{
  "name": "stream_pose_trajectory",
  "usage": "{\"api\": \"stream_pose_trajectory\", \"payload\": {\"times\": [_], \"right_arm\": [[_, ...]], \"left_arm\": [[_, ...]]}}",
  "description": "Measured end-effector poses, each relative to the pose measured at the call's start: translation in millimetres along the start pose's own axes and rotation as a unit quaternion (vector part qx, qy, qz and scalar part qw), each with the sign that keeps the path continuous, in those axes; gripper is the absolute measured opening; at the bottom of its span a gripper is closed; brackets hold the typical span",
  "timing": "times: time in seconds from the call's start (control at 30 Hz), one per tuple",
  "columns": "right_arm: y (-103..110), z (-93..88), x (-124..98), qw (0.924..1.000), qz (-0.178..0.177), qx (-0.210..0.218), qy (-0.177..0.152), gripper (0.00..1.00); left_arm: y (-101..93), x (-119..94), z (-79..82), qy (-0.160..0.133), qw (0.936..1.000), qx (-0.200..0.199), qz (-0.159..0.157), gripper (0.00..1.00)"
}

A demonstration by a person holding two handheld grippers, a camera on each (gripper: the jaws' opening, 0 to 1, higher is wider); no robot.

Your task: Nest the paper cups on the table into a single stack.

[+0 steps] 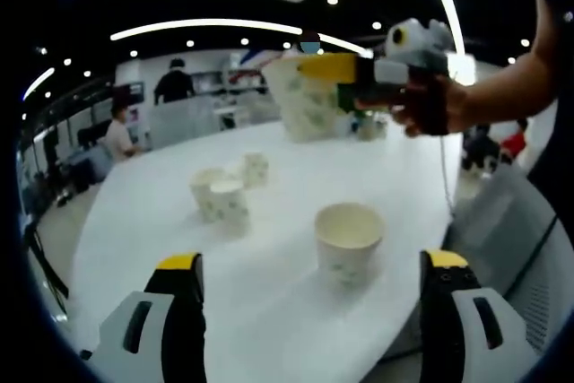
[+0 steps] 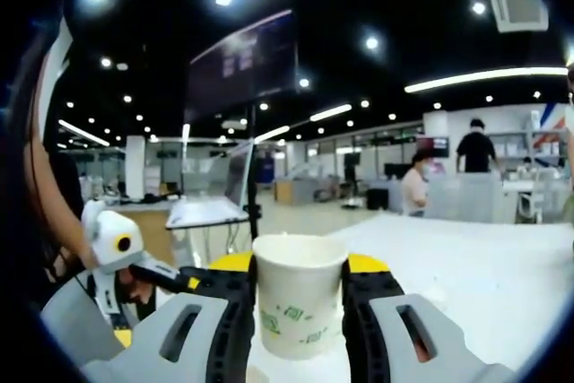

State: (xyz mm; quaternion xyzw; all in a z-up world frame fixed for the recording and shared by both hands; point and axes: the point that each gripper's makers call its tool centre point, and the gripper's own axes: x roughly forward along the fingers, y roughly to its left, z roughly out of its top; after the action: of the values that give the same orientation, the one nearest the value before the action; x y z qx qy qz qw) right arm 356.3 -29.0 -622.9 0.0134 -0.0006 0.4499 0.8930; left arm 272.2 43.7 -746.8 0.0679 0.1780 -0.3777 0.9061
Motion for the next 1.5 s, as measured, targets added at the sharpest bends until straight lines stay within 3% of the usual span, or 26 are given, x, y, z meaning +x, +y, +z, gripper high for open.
{"api": "stream_pose_trajectory", "payload": {"times": [0.77,1.5], "right_arm": [[24.4,-11.3,-14.3,0.9994,0.026,0.022,0.008,0.35],[34.1,-13.0,-22.5,0.9989,0.035,0.03,0.003,0.34]], "left_arm": [[-0.6,0.9,-1.1,0.002,1.0,-0.009,-0.003,1.0],[-1.3,0.8,-0.4,0.002,0.9999,-0.014,-0.002,1.0]]}}
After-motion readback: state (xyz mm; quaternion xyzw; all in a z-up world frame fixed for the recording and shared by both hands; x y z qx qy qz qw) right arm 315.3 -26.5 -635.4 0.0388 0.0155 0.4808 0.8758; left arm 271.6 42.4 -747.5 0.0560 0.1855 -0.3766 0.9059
